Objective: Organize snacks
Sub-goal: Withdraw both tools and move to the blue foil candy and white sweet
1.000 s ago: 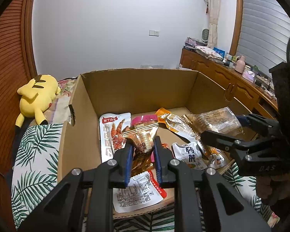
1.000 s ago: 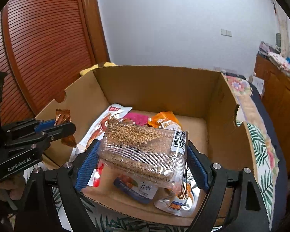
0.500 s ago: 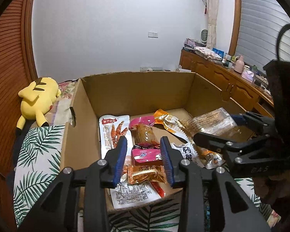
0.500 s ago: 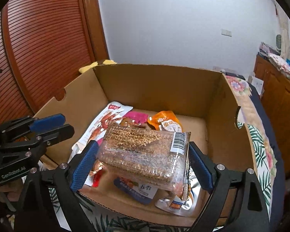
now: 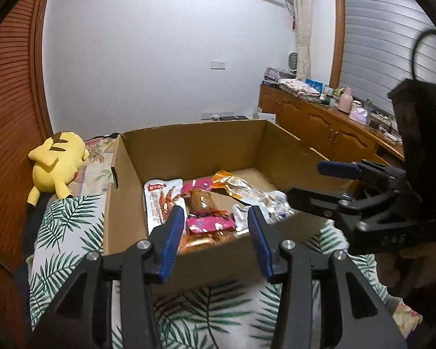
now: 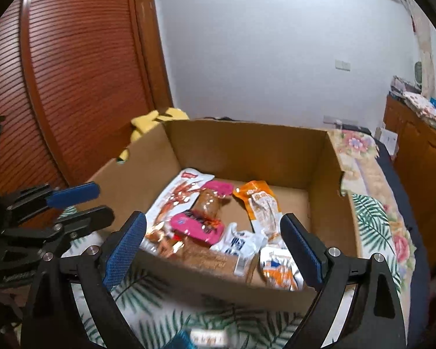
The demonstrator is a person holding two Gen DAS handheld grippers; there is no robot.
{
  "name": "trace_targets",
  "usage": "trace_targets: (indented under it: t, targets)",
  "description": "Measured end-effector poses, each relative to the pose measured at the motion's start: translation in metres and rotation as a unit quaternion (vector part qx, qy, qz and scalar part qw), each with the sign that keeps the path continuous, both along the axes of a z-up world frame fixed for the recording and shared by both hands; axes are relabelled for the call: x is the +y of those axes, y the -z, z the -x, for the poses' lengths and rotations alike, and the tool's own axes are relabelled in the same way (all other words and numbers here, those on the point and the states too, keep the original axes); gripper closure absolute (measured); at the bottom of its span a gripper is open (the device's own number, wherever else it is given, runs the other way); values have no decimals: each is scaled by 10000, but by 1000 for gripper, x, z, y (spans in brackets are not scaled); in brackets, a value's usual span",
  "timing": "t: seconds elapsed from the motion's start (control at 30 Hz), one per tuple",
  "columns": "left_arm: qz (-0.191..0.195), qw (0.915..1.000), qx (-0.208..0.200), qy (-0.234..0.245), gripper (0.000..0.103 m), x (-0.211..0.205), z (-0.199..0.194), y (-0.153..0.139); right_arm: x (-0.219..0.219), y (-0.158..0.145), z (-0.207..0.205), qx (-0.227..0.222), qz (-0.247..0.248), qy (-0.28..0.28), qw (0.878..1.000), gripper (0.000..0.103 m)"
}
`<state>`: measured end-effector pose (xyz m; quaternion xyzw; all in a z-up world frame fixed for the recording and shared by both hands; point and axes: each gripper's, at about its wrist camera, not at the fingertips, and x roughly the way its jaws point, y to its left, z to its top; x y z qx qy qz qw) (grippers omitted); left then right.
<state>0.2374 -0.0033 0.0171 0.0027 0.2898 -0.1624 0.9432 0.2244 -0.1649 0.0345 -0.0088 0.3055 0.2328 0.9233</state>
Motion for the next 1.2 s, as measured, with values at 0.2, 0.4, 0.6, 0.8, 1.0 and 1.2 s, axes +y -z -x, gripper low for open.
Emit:
trace_targets:
  t: [0.2, 0.4, 0.6, 0.8, 1.0, 1.2]
  targets:
    - [17, 9999, 73, 121, 57, -3, 30, 5, -13, 2, 41, 19, -46, -41, 10000, 11]
    - [47, 9992, 287, 261, 57, -11, 50, 22, -25, 17, 68, 121, -38, 35, 9999, 13]
    - [-71, 9971, 574, 492, 57, -32, 59, 44, -40, 41, 75, 334, -123, 204, 9992, 17]
    - [-252, 9941, 743, 746, 57, -53, 65, 62, -51, 66, 78, 542, -257, 309, 9977, 29]
    - [-363, 9900, 982, 945, 61, -70, 65, 75, -54, 82, 83, 690, -396, 308, 9964, 38]
    - [-564, 9855, 1216, 1039, 69, -83, 61, 86, -57, 88, 84, 800, -516, 292, 9950, 39]
